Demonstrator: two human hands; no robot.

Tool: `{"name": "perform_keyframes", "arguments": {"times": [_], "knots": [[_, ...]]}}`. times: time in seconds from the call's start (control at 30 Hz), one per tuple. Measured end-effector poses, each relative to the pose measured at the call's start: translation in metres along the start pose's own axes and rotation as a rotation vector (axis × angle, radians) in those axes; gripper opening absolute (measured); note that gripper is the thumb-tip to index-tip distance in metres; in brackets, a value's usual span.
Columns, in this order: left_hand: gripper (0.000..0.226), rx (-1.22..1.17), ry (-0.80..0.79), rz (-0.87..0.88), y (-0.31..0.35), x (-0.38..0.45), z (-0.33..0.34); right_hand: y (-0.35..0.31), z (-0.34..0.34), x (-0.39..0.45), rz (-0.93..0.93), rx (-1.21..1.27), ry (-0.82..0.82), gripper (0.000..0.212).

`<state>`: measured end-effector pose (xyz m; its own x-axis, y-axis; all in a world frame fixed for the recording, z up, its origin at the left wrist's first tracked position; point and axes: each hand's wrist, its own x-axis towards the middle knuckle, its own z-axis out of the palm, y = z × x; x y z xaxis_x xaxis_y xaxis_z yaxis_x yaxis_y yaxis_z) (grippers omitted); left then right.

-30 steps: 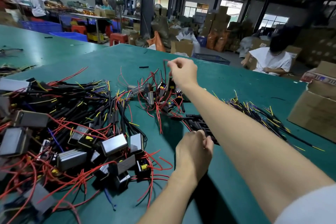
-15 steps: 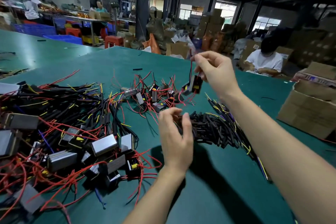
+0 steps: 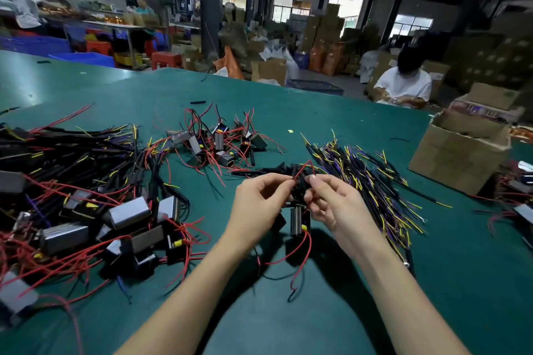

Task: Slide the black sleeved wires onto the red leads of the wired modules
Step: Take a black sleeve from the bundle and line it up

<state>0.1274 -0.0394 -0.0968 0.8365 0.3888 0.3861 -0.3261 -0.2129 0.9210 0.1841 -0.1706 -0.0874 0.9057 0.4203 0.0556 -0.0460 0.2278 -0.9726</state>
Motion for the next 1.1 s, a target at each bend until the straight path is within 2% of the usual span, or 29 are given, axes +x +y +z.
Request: {"name": "perform_keyframes", "arguments": {"times": [0.27, 0.33, 0.43, 0.53, 0.73, 0.87, 0.97, 1.1], "knots": [[0.009, -0.182, -0.070, -0.342, -0.006, 0.001, -0.009, 0.024, -0.012, 0.003, 0.034, 0.007, 0.044, 0.009], [0.009, -0.213, -0.092, -0.375, -0.008, 0.001, -0.009, 0.028, -0.010, 0.002, 0.037, 0.051, 0.035, 0.010], [0.008, -0.233, -0.118, -0.369, -0.008, 0.002, -0.009, 0.032, -0.005, 0.002, 0.041, 0.057, 0.036, 0.007], [0.019, -0.127, -0.167, -0.315, -0.008, 0.003, -0.009, 0.035, -0.002, 0.000, 0.028, 0.010, -0.004, 0.008], [0.016, 0.108, -0.185, -0.102, -0.003, 0.003, -0.009, 0.034, -0.001, -0.009, -0.015, -0.070, -0.084, 0.002], [0.010, 0.048, -0.209, -0.116, -0.001, 0.002, -0.008, 0.032, 0.000, -0.008, -0.132, -0.093, 0.000, 0.011], [0.010, -0.130, -0.258, -0.228, -0.002, 0.003, -0.005, 0.032, 0.000, -0.005, -0.178, -0.094, 0.039, 0.017], [0.016, -0.308, -0.237, -0.334, 0.000, 0.006, -0.003, 0.031, -0.002, -0.002, -0.158, -0.109, 0.035, 0.015]]}}
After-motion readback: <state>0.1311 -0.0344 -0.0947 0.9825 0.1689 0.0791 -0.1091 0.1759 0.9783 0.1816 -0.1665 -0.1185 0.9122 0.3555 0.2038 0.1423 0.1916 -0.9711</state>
